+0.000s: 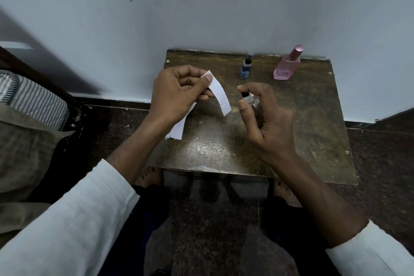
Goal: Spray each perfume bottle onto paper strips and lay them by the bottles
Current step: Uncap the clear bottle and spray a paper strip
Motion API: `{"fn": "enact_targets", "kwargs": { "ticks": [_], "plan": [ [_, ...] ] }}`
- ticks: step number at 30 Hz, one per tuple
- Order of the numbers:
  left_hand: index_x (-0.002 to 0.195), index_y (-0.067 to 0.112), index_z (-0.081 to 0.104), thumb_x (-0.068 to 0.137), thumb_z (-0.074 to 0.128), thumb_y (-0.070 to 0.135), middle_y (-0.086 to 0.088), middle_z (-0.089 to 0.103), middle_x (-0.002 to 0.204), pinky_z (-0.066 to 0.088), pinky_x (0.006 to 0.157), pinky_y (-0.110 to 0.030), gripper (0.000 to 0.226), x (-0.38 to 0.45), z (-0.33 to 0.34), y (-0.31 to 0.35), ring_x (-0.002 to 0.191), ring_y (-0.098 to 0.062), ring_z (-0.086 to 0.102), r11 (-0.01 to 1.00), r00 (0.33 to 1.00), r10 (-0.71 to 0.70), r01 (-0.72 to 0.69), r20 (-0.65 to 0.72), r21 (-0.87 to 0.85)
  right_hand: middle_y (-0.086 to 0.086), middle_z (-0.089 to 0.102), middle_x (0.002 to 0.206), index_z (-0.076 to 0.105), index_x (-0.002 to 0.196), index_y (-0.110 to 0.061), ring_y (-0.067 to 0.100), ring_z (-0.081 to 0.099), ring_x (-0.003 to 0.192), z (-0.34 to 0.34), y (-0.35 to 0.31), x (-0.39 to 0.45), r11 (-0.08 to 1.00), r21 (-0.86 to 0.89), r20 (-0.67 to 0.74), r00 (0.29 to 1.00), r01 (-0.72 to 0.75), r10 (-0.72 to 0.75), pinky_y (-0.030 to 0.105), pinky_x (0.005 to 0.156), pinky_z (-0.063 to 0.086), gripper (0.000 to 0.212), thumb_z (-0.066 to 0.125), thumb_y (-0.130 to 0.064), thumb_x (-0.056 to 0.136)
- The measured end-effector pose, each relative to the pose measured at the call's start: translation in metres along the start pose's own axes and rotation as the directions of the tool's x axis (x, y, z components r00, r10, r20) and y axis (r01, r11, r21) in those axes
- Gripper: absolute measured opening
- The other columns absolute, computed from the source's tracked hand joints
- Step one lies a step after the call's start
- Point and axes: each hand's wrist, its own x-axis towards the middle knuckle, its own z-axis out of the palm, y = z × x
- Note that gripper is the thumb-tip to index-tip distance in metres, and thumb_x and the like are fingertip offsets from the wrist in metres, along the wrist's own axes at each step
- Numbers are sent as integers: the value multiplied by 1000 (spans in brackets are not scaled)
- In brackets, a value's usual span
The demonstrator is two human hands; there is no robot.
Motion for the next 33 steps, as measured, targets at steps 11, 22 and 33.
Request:
{"fn": "enact_targets", "kwargs": {
  "ticks": [11,22,33],
  "plan": [
    [107,16,79,97,79,20,-1,84,92,64,71,-22,10,4,-6,-3,80,-16,81,999,999,-27,26,-45,-30,-31,48,67,67,125,-5,-4,46,51,-9,14,-13,1000,3,44,999,-8,8,5,57,31,21,63,-11,105],
    [107,17,79,98,78,19,0,84,91,64,72,-22,10,4,-4,-5,78,-14,81,999,999,-28,28,-35,-20,-25,41,60,65,125,-12,3,48,51,-13,12,-18,1000,9,23,1000,10,-10,4,57,32,21,60,-19,106],
    [110,4,78,98,79,17,-9,83,90,64,71,-24,18,3,2,-7,78,-16,81,998,999,-36,36,-3,-46,-17,60,76,61,129,-19,1,50,54,-11,9,-13,997,70,-5,999,35,-35,4,58,33,23,60,-22,106]
  ]
}}
